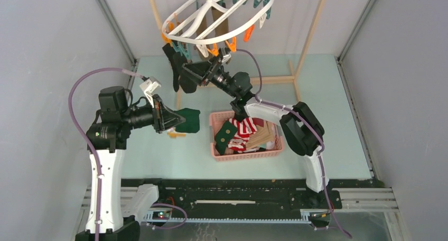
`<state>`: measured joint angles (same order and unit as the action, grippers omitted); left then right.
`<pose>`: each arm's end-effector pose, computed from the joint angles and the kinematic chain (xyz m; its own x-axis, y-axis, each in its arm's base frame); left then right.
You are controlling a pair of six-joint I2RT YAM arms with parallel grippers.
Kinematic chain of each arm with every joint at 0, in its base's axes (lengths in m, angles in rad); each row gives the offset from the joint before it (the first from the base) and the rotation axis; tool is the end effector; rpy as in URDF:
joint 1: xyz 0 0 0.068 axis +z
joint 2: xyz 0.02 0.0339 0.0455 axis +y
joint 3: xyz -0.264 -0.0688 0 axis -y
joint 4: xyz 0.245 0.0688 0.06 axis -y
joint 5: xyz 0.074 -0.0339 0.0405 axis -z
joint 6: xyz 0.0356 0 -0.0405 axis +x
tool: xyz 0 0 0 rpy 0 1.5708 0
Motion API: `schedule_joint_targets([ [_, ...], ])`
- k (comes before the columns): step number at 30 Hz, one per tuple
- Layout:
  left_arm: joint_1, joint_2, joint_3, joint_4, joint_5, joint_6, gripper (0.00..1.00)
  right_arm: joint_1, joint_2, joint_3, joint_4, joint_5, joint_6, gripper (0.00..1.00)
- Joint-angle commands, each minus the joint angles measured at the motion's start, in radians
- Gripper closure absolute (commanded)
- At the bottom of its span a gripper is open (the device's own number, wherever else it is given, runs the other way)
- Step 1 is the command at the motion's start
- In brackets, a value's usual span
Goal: Remove the socks clipped to the hanger
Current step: Remove the sock from the hanger.
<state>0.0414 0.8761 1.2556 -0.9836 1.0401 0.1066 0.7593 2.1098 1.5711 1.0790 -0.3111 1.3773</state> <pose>0.1332 -0.0252 0.4105 -0.4911 0.0336 -0.8705 0.7447 0.5345 -0.3995 0.3473 0.3446 0.3214 -0.7582 0.5684 -0.3194 -0.5288 -0.2495 0.8113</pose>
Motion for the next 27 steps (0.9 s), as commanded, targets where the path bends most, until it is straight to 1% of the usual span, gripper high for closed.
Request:
schedule_joint_targets([
  [1,-0.006,-0.012,0.012,-0.004,-0.005,0.025,1.0,0.027,-0.116,-0.075,0.04,-0.059,-0.045,0.13],
  [6,-0.007,-0.02,0.014,-0.007,-0.012,0.03,1.0,0.067,-0.181,-0.237,0.08,-0.103,-0.046,0.12],
  [8,-0.007,-0.02,0.017,-0.01,-0.017,0.034,1.0,0.085,-0.208,-0.325,0.101,-0.115,-0.046,0.11],
  [13,-0.006,-0.022,0.024,-0.02,-0.017,0.044,1.0,0.116,-0.258,-0.472,0.201,-0.139,-0.021,0.13],
  [18,-0.006,-0.02,0.03,-0.028,-0.027,0.055,1.0,0.144,-0.295,-0.533,0.29,-0.195,0.008,0.17],
  [21,-0.006,-0.019,0.028,-0.03,-0.037,0.062,1.0,0.159,-0.315,-0.576,0.355,-0.194,0.032,0.18],
  [27,-0.006,-0.016,0.029,-0.03,-0.038,0.059,1.0,0.174,-0.342,-0.605,0.384,-0.194,0.051,0.19],
])
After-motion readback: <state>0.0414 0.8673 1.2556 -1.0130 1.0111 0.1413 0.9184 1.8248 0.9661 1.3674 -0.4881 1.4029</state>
